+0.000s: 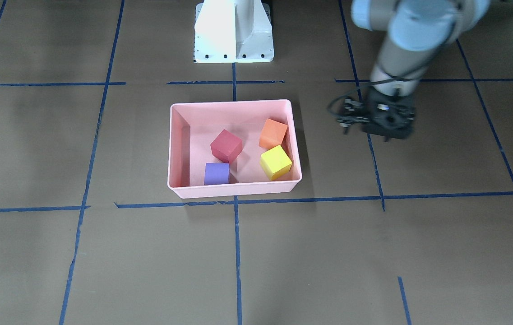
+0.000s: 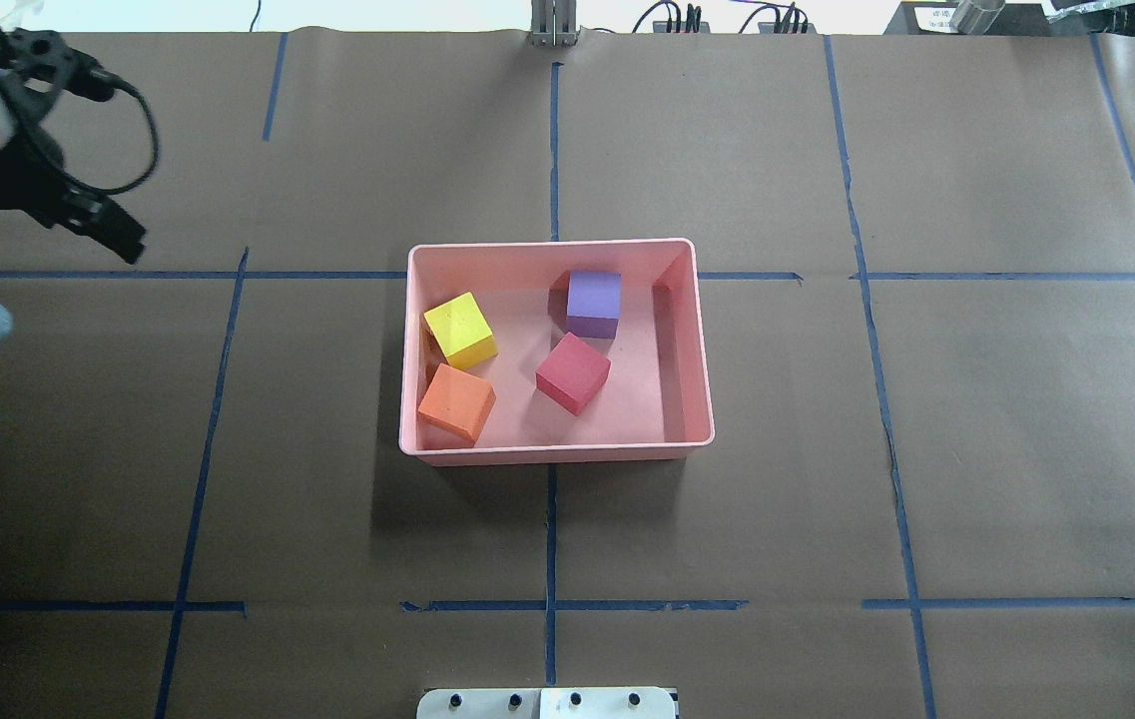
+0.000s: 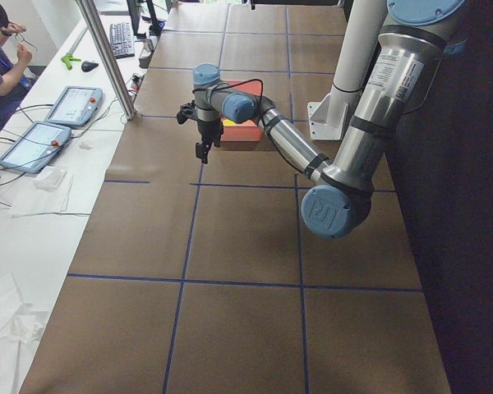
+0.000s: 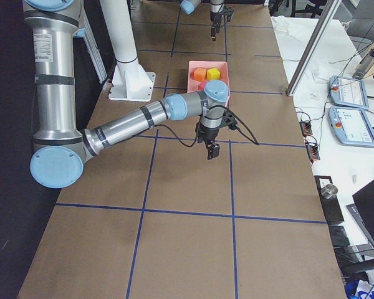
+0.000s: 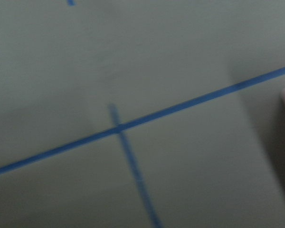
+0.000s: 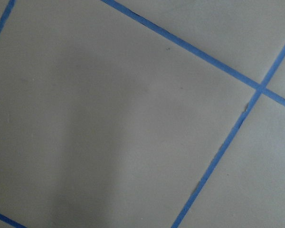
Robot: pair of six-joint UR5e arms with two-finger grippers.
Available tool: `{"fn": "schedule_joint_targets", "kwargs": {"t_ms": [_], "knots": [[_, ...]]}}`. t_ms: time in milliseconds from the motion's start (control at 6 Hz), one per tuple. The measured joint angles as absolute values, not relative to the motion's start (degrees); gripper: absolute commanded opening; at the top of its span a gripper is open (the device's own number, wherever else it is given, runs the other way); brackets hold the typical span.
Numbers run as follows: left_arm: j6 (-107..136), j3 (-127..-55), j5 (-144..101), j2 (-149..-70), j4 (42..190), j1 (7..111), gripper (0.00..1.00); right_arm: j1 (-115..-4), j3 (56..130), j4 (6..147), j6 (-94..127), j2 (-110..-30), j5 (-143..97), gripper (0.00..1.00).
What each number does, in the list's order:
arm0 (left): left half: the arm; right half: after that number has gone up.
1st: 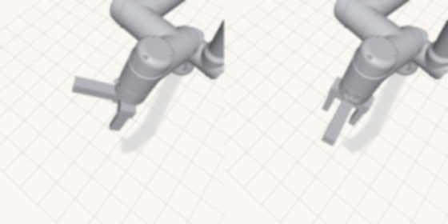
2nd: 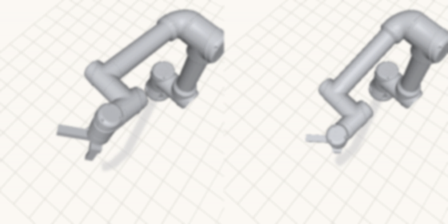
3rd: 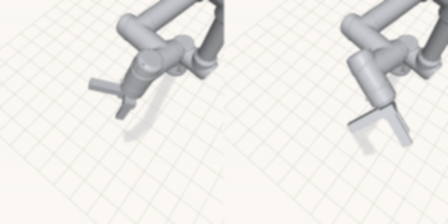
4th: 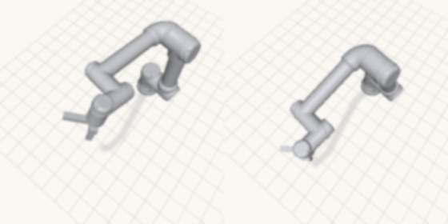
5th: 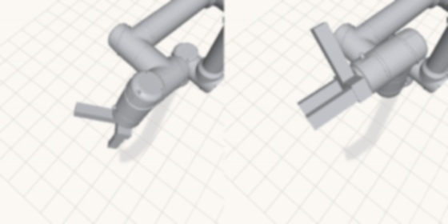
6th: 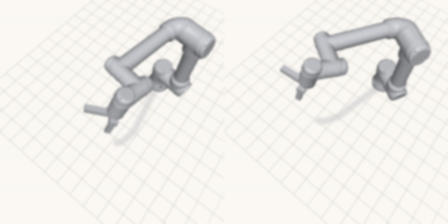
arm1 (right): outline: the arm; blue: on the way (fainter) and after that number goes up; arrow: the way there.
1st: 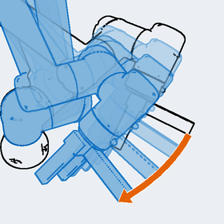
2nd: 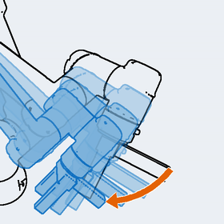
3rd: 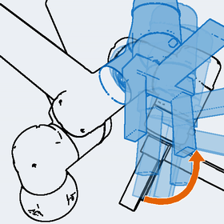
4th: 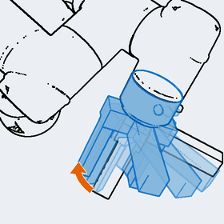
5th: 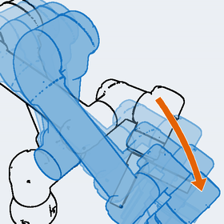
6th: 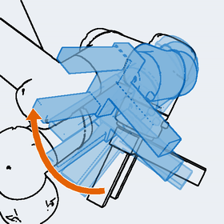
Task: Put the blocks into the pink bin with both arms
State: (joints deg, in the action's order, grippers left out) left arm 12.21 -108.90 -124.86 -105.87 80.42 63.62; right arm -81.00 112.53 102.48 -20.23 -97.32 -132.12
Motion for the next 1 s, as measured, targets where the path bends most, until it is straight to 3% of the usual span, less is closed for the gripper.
{"fn": "schedule_joint_targets", "kwargs": {"t_ms": [500, 1000], "knots": [[-6.31, -103.06, -128.62, -95.62, 80.53, 81.94, 1.0, -92.88, 109.03, 102.46, -27.4, -103.23, -134.89, 1.0], [-12.33, -99.32, -131.32, -88.49, 80.79, 90.96, 1.0, -93.32, 108.59, 102.31, -22.61, -103.11, -134.92, 1.0]]}}
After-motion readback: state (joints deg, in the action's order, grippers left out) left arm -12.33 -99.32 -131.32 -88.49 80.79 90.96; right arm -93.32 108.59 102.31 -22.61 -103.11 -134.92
